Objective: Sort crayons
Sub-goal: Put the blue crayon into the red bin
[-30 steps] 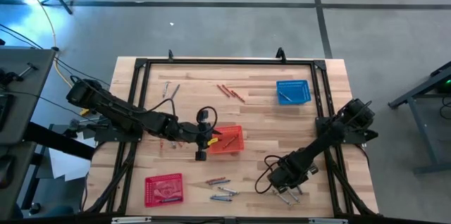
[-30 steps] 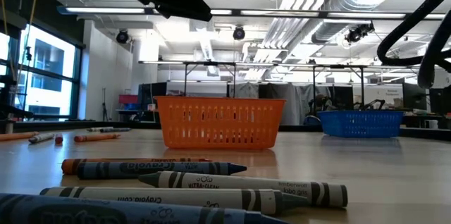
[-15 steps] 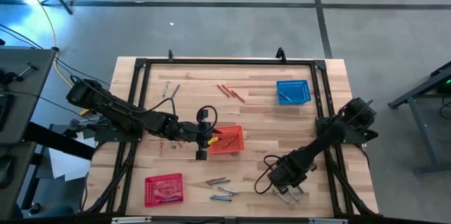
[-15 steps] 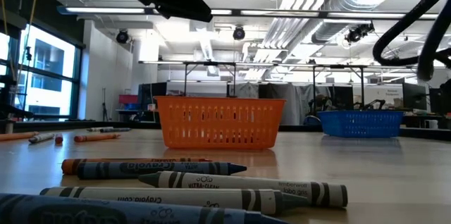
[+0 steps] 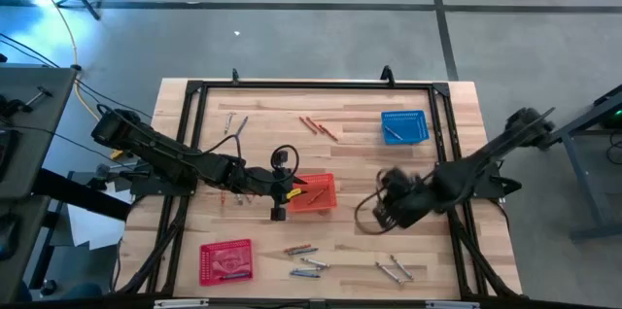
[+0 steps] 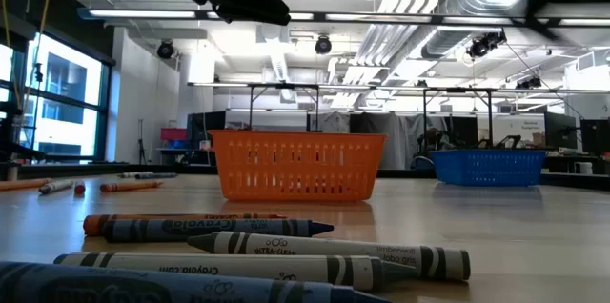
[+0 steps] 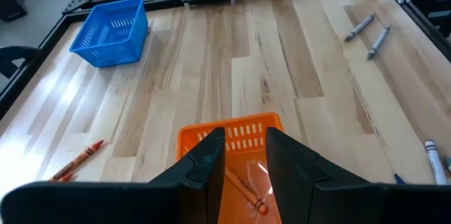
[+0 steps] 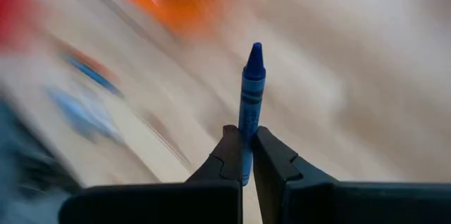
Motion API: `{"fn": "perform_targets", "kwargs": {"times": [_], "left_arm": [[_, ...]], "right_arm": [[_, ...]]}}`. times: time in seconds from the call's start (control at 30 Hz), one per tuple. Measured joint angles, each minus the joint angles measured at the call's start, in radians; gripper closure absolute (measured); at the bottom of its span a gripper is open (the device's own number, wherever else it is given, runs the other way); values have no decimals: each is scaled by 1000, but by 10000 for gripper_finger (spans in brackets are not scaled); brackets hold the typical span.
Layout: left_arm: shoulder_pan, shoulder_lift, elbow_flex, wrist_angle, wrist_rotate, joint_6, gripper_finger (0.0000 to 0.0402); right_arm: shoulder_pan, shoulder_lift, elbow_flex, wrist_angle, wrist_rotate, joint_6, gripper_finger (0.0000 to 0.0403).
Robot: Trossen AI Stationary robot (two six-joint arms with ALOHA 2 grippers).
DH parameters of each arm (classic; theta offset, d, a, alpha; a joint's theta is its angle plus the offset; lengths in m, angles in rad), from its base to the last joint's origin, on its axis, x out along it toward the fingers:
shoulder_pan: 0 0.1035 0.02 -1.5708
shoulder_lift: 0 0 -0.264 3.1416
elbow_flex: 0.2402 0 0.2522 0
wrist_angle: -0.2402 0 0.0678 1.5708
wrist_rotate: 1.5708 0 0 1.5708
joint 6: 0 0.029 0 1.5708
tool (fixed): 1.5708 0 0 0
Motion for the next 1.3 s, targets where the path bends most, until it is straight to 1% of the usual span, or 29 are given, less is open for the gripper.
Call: {"fn": "perform_targets", "kwargs": {"times": [0.1,0.17,0.2,0.23,0.3,0.33,0.4,0.5,0.7,0.9,1.0,1.1,1.2,1.3], "left_arm": [[3,0,0,5,0,-8,311],[3,0,0,14,-1,-40,311],[3,0,0,25,-1,-59,311],[3,0,0,36,-1,-79,311],[2,0,0,44,-2,-117,311],[0,0,0,43,-2,-136,311],[-5,0,0,43,-5,-165,311],[-13,0,0,41,-4,-168,311],[-14,0,0,41,-4,-168,311],[-22,0,0,41,-3,-169,311],[-33,0,0,41,-3,-168,311],[-42,0,0,41,-8,-168,312],[-57,0,0,41,-49,-169,312],[-78,0,0,55,-90,-168,312]], "right_arm": [[-25,-79,155,50,232,-285,402],[-40,-101,269,146,332,-518,402],[-44,-102,326,207,356,-637,402],[-46,-100,383,272,359,-755,402],[-46,-84,478,389,340,-961,402],[-46,-70,522,431,324,-1037,402],[-46,-36,601,443,306,-1136,403],[-51,22,693,385,306,-1178,403],[-116,141,813,293,296,-1179,403],[-211,226,878,272,149,-1184,403],[-241,255,881,231,114,-1187,403],[-262,296,881,140,130,-1186,403],[-274,358,880,52,177,-1178,403],[-283,437,879,37,194,-1186,403]]}}
